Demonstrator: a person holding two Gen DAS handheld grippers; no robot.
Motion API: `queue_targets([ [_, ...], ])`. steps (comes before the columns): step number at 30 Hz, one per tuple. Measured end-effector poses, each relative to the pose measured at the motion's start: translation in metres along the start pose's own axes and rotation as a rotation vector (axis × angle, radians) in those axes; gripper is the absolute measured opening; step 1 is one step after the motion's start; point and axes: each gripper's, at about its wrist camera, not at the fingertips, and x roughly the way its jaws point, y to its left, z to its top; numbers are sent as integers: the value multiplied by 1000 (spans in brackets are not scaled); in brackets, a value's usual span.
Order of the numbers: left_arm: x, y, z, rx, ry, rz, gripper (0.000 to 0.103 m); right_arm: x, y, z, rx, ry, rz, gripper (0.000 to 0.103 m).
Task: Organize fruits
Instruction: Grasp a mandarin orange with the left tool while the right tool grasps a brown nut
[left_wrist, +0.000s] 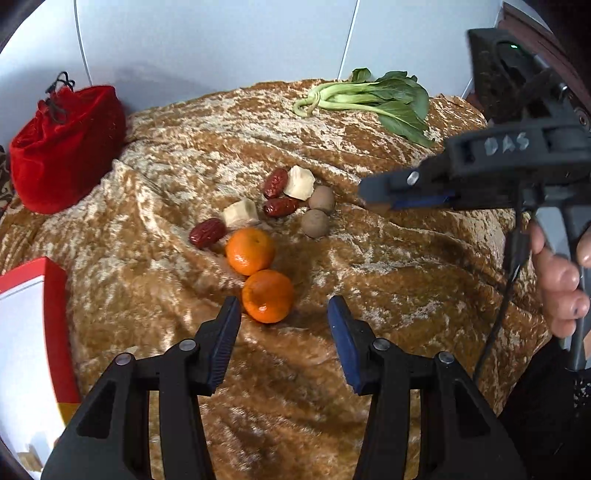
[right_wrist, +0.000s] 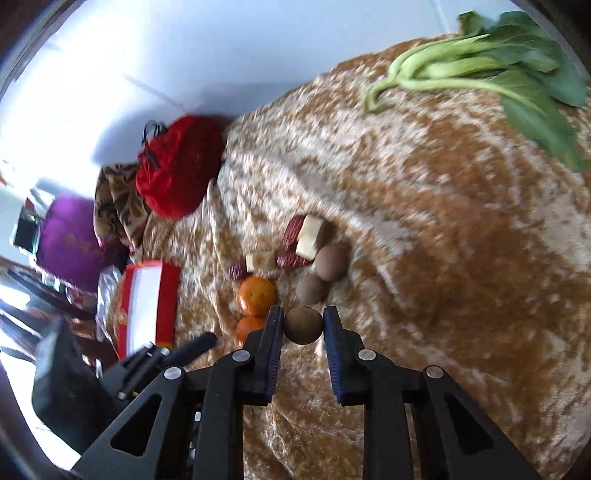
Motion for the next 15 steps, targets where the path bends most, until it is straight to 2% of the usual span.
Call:
queue_targets([
  [5, 13, -1, 5, -22, 22, 2, 48, -23, -19, 11, 88, -68, 14, 22],
  [8, 22, 3, 7, -55, 39, 22, 48, -27, -27, 13, 107, -77, 12, 22],
  [12, 32, 10, 8, -111, 63, -7, 47, -28, -27, 12, 99, -77, 10, 22],
  [15, 38, 10, 7, -112, 71, 9, 43, -28, -26, 9, 96, -76, 16, 22],
])
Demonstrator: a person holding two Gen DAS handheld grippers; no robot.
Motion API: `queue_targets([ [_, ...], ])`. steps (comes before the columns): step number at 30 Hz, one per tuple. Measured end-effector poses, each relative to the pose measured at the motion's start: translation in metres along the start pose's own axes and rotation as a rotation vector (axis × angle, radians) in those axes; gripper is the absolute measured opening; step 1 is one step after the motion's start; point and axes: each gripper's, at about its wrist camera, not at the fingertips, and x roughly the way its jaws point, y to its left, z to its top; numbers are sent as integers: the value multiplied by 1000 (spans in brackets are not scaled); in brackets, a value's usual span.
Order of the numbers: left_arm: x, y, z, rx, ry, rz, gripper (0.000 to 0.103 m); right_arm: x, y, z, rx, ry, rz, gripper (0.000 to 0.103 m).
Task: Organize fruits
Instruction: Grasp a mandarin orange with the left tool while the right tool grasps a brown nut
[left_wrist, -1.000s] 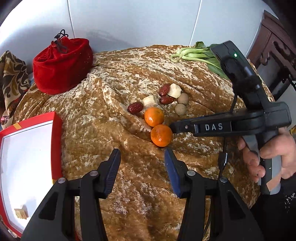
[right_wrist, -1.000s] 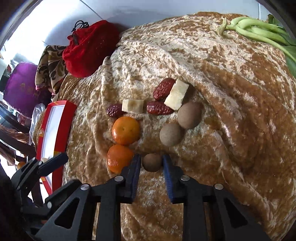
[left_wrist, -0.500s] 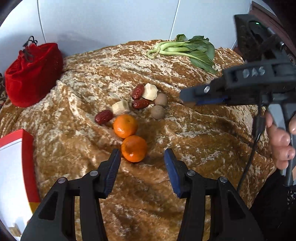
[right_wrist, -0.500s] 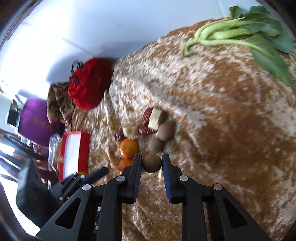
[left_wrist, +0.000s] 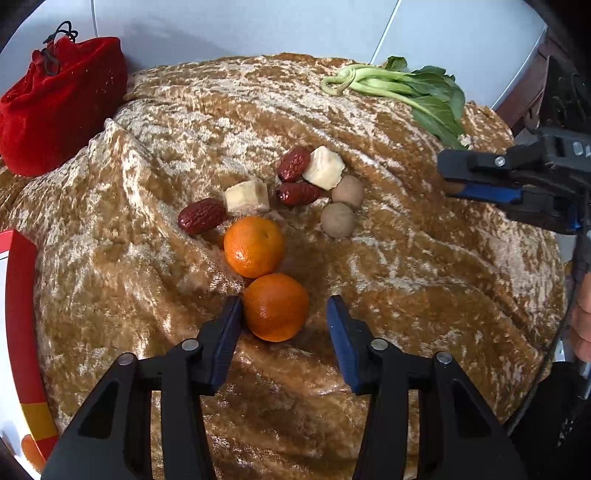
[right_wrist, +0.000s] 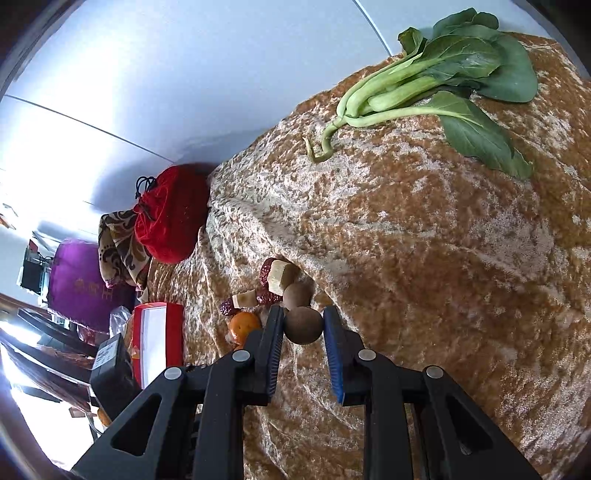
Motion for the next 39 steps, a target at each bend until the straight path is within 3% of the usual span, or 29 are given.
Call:
queue_targets([
  [3, 1, 6, -1, -19, -10, -2, 35, -3, -1, -1, 3, -4, 7, 22],
  [7, -2, 17, -3, -68, -27, -39, 35, -7, -1, -1, 7, -14, 10, 22],
  [39, -6, 9, -2, -36, -75, -8, 34, -1, 3, -2, -15, -8, -4, 22],
])
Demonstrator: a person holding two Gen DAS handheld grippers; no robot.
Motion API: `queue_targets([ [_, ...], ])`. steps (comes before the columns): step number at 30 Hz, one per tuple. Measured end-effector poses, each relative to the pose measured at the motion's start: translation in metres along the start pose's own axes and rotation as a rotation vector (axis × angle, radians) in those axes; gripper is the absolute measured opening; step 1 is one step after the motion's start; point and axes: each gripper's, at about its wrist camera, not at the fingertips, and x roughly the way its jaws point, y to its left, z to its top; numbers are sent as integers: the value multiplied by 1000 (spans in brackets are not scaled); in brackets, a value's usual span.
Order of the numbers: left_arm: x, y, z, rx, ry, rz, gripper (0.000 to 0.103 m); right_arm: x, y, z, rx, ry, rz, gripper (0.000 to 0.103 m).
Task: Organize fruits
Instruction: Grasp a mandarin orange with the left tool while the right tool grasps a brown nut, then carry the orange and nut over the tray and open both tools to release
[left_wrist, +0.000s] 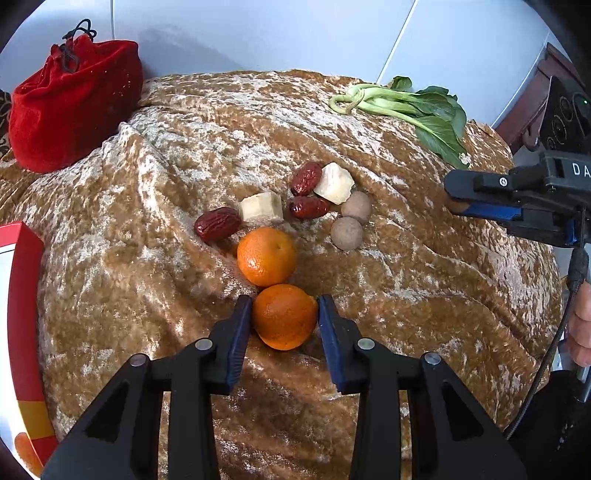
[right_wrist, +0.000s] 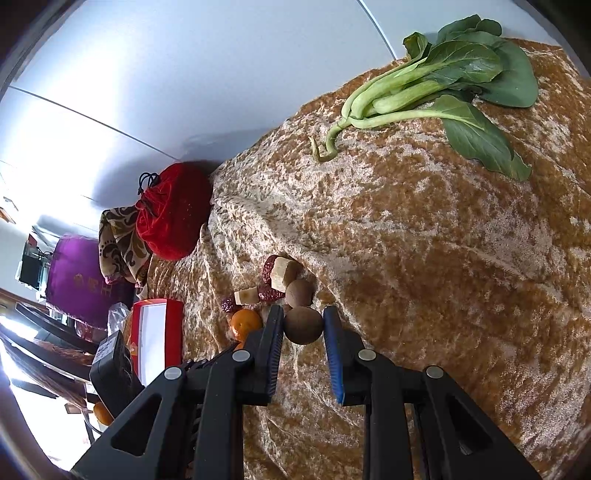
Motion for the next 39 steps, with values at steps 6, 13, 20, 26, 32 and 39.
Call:
queue_targets([
  [6, -6, -5, -1, 28, -4, 4, 34, -1, -1, 1, -1, -7, -1, 22],
  [13, -30, 4, -4, 10, -42, 2, 34, 0, 7, 0, -23, -9, 19, 22],
  [20, -80, 42, -15, -74, -131, 30, 34, 12, 31, -9, -98, 16, 43, 22],
  [26, -123, 96, -25, -234, -212, 113, 34, 37, 71, -32, -198, 86, 93, 22],
  [32, -137, 156, -44, -403, -181, 213, 34, 60, 127, -68, -326, 149, 200, 22],
  [39, -137, 199, -74, -512, -106, 249, 34, 93, 198, -109, -436, 224, 315, 22],
])
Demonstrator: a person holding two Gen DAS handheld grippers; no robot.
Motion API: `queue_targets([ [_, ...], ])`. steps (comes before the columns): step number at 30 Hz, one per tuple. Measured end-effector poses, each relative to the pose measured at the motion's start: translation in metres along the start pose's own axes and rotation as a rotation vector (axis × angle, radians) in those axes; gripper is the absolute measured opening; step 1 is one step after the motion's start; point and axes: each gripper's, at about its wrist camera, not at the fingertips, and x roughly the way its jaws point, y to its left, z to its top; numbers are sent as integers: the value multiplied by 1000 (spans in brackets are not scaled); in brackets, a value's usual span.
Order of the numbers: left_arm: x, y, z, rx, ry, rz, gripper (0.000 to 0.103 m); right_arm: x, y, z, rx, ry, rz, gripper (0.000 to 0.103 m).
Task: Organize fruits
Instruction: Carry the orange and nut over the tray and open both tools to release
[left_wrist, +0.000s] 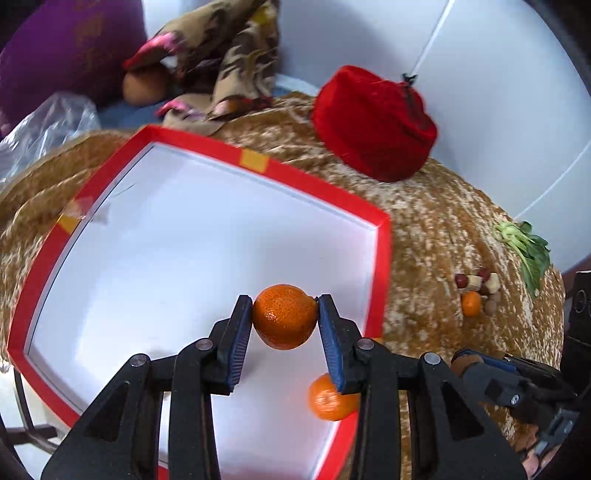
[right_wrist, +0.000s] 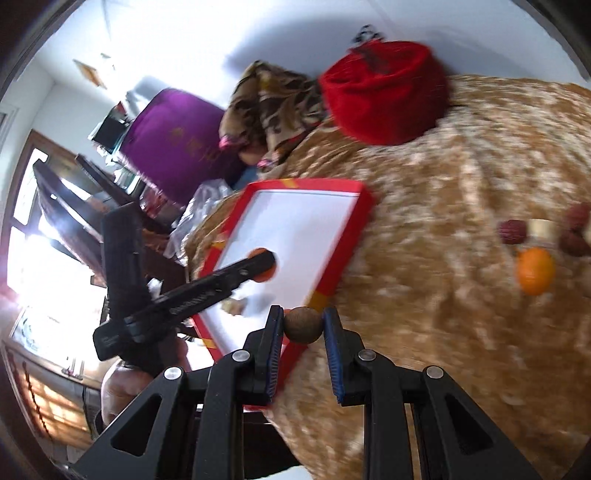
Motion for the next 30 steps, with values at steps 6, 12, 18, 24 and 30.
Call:
queue_targets([
  [6, 0, 28, -3, -80, 20, 11, 34, 57, 37, 2, -42, 54, 8, 22],
  [12, -5, 41, -4, -127, 18, 9, 34, 92, 45, 2, -40, 102, -52, 22],
  [18, -9, 51, -3, -170, 9, 30, 34, 108, 52, 2, -55, 132, -102, 26],
  [24, -22, 35, 2, -147, -65, 16, 34, 64, 52, 8, -63, 43, -78, 27],
  [30, -21, -22, 4, 32, -110, 37, 34, -35, -7, 13, 22, -95, -168, 28],
])
